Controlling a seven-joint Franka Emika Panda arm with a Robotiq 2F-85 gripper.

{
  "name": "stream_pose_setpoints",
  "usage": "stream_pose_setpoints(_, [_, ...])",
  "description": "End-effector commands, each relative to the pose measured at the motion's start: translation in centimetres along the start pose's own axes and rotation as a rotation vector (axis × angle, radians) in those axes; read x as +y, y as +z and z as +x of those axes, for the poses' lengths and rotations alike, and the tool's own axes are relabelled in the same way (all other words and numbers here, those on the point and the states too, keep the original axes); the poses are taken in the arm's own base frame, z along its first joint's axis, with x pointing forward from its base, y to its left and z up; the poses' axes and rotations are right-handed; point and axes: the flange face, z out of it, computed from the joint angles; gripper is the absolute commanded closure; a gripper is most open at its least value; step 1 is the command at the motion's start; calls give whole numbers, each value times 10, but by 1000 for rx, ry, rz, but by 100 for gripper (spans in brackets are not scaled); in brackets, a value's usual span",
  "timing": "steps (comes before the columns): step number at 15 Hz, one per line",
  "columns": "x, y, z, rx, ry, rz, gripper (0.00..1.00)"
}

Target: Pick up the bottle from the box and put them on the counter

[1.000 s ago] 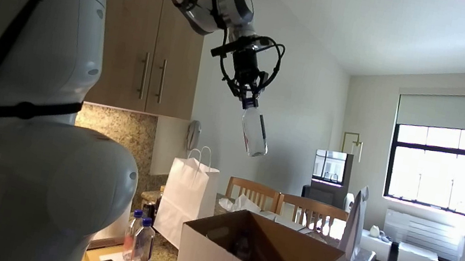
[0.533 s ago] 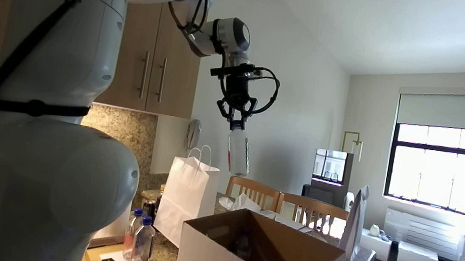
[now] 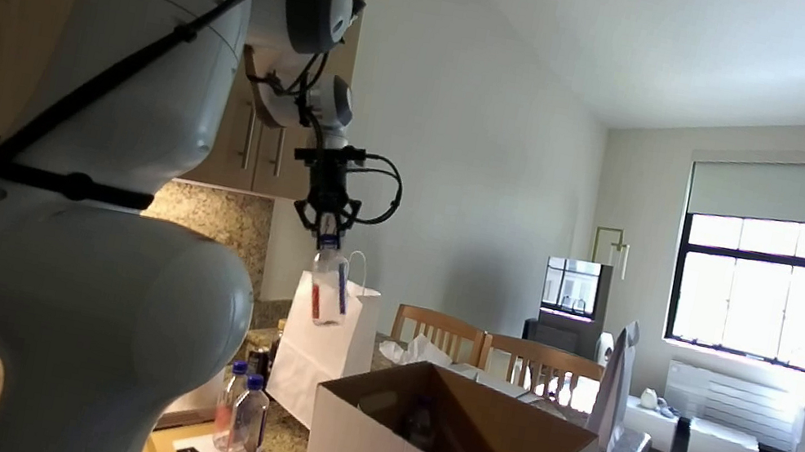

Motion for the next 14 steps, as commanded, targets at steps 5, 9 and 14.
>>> stream_pose_setpoints(5, [-64, 31, 29, -75, -146, -115, 65])
stream_pose_setpoints(9, [-51, 40, 26, -78, -145, -115, 86])
stream_pose_setpoints(14, [-61, 48, 9, -60, -250, -68, 87])
